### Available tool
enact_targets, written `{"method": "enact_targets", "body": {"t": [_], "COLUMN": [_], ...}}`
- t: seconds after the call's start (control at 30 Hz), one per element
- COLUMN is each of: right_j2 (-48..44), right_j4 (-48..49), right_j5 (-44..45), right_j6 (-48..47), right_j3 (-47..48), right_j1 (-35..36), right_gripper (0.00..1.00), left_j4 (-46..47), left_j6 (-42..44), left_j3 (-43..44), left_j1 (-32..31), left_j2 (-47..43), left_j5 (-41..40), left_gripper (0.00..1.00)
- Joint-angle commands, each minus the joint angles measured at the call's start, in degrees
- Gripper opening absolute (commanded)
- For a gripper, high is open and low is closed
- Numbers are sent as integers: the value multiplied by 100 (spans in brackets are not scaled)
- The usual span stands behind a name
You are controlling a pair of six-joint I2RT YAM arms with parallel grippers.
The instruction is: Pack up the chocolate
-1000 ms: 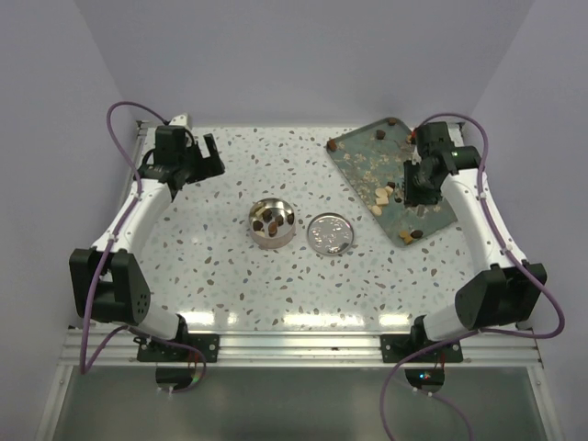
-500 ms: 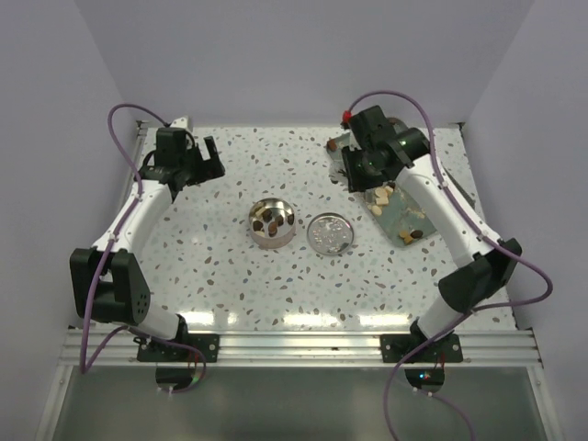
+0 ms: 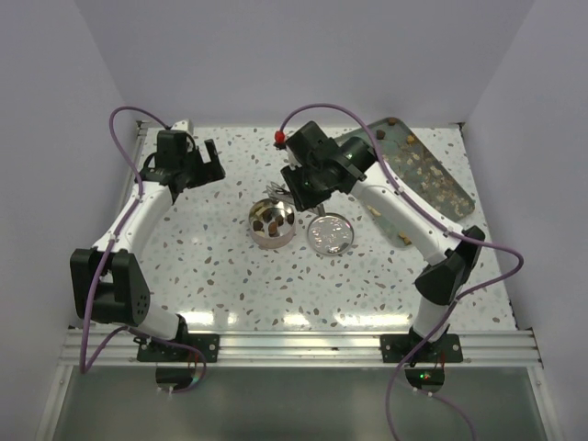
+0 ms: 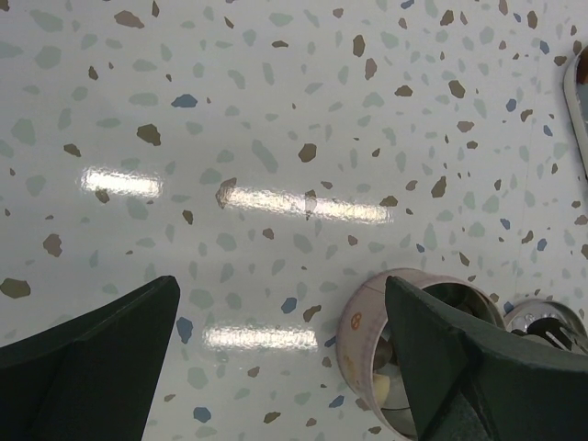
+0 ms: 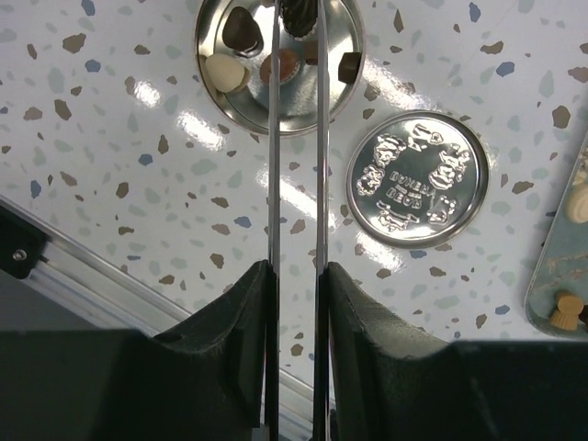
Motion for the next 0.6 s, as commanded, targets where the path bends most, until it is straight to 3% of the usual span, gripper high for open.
{"method": "enact_targets", "body": {"t": [0.0, 0.23, 0.57], "right_j2": [12, 126, 258], "right_j4": [-40, -57, -153], "right_j5": [-150, -150, 217], "right_j6": [13, -49, -145], "right_j3": [269, 365, 690], "right_j1": [54, 125, 72], "right_gripper": [32, 38, 38], "left_j4": [127, 118, 92], "left_j6": [13, 13, 31], "left_j3": [-48, -39, -30], "left_j1": [-10, -10, -10], "left_j2": [-226, -208, -182], "left_j5": [13, 4, 4], "left_gripper": [100, 100, 100]}}
